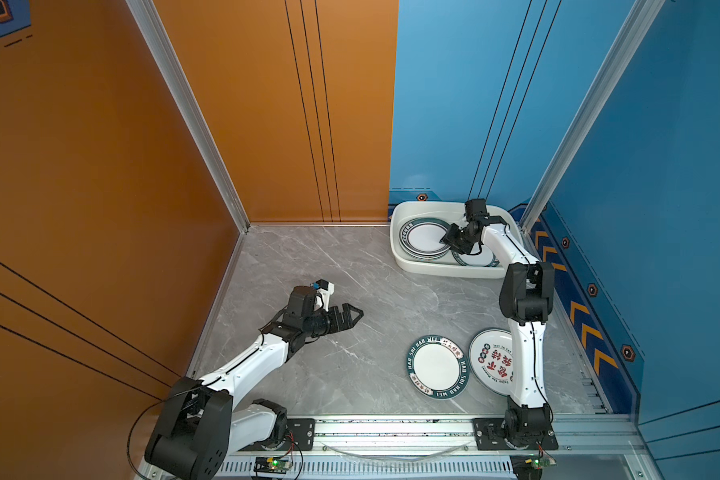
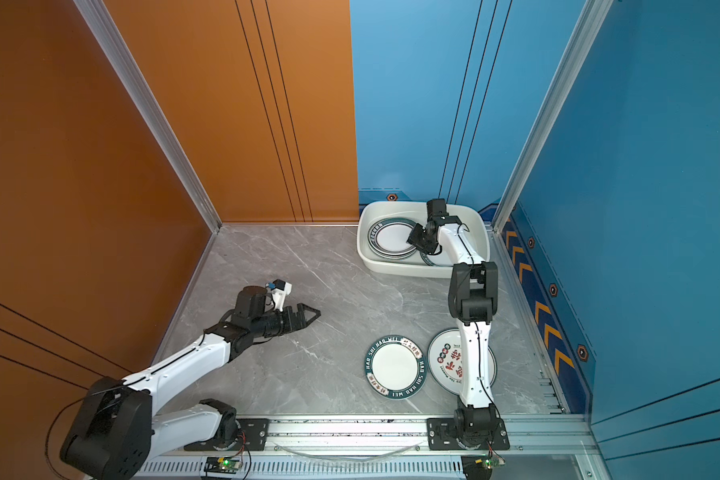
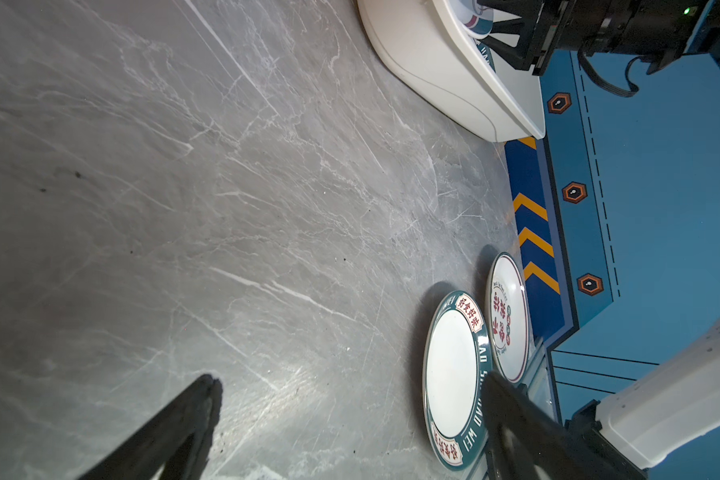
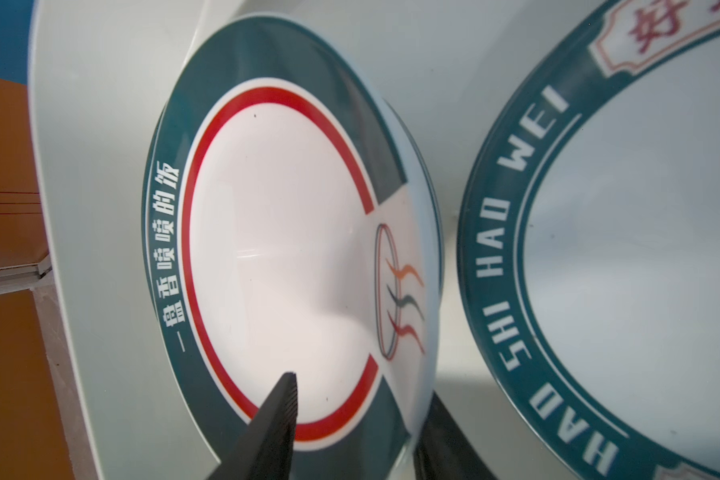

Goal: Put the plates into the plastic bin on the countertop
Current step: 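Lower the plate onto the bin's red-striped stack and open the right gripper, then raise the right gripper from the bin while the left reaches the printed plate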

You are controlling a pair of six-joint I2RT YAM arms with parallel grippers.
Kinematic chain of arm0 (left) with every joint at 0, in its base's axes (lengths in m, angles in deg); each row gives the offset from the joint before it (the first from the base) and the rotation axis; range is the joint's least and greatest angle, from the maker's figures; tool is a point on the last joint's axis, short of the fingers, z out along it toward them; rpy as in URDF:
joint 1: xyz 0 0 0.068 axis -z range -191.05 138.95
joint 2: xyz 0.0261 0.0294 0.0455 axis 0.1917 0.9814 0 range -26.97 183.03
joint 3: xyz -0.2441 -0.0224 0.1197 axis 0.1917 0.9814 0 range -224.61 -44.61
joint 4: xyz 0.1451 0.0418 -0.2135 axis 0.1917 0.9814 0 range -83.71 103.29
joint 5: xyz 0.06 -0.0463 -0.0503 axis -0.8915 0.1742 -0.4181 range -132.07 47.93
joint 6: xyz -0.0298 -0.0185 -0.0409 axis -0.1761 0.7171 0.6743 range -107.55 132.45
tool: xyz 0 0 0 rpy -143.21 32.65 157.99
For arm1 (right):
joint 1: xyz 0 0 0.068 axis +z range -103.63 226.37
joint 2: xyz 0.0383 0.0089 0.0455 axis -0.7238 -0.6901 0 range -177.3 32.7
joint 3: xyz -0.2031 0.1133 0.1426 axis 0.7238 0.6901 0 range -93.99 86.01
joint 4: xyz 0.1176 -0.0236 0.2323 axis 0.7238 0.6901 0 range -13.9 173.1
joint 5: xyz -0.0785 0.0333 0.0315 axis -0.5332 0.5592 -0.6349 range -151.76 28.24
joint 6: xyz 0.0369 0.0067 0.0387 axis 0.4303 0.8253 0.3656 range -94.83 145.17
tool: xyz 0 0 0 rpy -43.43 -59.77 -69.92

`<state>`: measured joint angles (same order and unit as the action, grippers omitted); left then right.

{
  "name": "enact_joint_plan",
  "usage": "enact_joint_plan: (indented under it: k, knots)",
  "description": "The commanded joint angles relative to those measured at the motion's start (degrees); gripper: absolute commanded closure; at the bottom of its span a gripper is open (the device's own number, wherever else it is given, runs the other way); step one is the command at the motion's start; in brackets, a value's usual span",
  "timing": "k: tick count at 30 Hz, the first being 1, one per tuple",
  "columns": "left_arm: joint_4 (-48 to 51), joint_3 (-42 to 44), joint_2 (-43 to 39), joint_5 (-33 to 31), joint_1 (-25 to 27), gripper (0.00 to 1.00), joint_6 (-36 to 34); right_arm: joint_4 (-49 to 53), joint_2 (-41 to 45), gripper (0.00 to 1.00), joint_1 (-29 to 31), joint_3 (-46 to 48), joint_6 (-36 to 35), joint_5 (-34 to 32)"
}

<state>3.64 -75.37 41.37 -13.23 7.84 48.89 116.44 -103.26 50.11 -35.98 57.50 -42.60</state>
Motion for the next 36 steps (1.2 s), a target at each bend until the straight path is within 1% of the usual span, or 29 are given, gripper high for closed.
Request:
enact_joint_plan:
  k: [1, 9, 11, 14, 17, 19, 22, 24, 29, 32, 33, 34, 36]
  knots:
    - [1.6, 0.0, -0.9, -1.2, 0.6, 0.00, -1.4, 2.9, 3.4, 0.54, 0.0, -0.3, -1.7, -2.0]
    - [1.8, -0.1, -1.6, -1.3, 1.8, 0.00, -1.3, 3.2, 5.8, 0.54, 0.0, 1.0, -2.4, -2.8]
    - [1.9, -0.1, -1.6, -1.4, 2.4, 0.00, -1.3, 3.2, 7.7, 0.54, 0.0, 2.4, -2.8, -3.4]
    - [1.9, 0.0, -1.3, -1.9, 4.1, 0.00, -1.3, 3.1, 12.0, 0.54, 0.0, 5.6, -4.0, -6.1]
    - [1.5, -0.2, -0.2, -3.9, 7.8, 0.00, -0.9, 1.5, 18.3, 0.54, -0.1, 11.3, -4.9, -8.3]
    - [0.6, -0.7, 1.3, -5.2, 11.2, 0.00, -0.5, -1.0, 23.4, 0.54, -0.3, 16.6, -4.9, -9.2]
    - [-1.1, -1.9, 4.4, -7.2, 16.0, 0.00, 0.3, -3.5, 29.2, 0.54, -0.5, 24.7, -5.0, -9.6]
    - [-3.0, -2.5, 6.8, -7.8, 18.2, 0.01, 1.1, -5.2, 32.5, 0.54, -0.5, 29.3, -5.1, -9.2]
    - [-7.0, -4.2, 13.2, -7.5, 21.9, 0.07, 2.7, -9.5, 40.3, 0.53, -1.1, 41.5, -5.0, -7.5]
    - [-8.9, -5.1, 16.5, -7.4, 23.9, 0.12, 3.3, -12.1, 44.3, 0.53, -1.6, 47.9, -4.7, -5.9]
    - [-9.5, -5.6, 17.7, -7.1, 24.6, 0.15, 3.5, -12.7, 45.3, 0.53, -1.9, 49.6, -4.5, -5.3]
    - [-9.9, -6.1, 18.8, -6.8, 25.3, 0.20, 3.5, -13.4, 46.3, 0.53, -2.2, 51.4, -4.3, -4.5]
    - [-10.6, -7.2, 21.1, -6.6, 26.4, 0.25, 3.6, -15.1, 48.2, 0.53, -2.7, 54.6, -3.7, -3.5]
